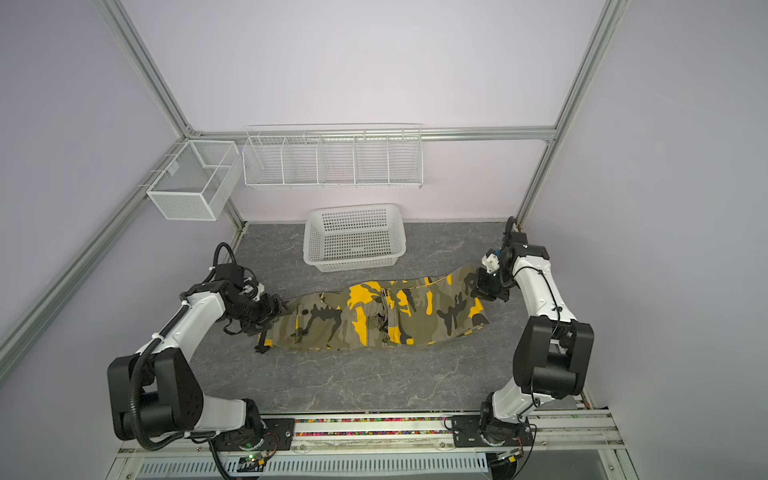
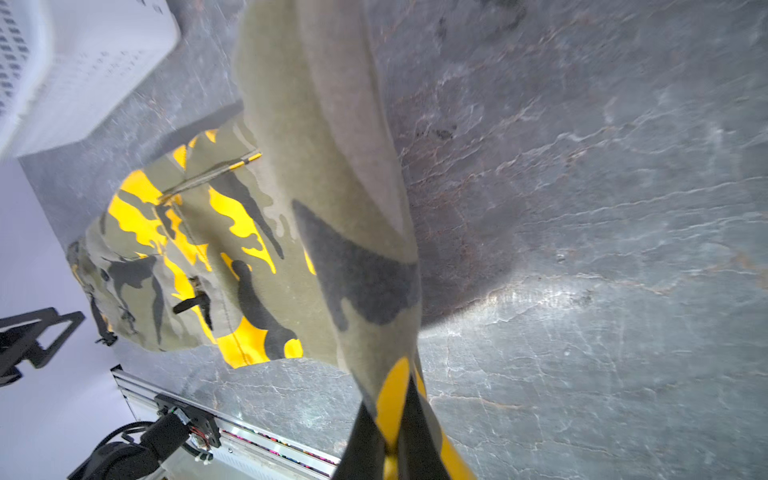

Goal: Fold and stack the trousers

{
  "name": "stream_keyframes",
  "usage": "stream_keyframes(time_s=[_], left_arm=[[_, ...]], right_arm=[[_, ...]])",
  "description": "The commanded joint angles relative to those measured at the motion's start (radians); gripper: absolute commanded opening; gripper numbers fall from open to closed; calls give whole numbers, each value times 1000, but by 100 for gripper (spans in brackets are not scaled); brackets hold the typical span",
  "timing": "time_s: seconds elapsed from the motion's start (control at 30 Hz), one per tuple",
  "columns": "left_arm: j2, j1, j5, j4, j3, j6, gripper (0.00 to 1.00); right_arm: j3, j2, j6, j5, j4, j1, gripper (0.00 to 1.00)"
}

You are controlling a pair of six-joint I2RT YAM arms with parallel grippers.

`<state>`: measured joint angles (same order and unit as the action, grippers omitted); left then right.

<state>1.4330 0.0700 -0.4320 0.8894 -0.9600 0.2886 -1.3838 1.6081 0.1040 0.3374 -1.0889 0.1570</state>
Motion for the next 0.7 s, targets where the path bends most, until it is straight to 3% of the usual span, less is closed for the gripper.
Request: stream_keyframes(time_s=[0.0,0.13,0.27,0.4,0.67], left_arm=[[54,-80,-32,7,-52,-39,76],[111,-104,-40,-29,-51,-13,71],[140,-116,-20,-45,-68,-18,71],[192,-116,67,-50,-74,-31,68],[245,-119,85,-101,-53,-19,54]], right_arm=[[-77,-38,5,7,-80,45,7],[-120,-23,14,74,-73,86,7],[-191,-10,21,124,-102,53,7],[-209,-42,89,171,-112,-53,7],[-258,-73,325,190,-33,-386,8]])
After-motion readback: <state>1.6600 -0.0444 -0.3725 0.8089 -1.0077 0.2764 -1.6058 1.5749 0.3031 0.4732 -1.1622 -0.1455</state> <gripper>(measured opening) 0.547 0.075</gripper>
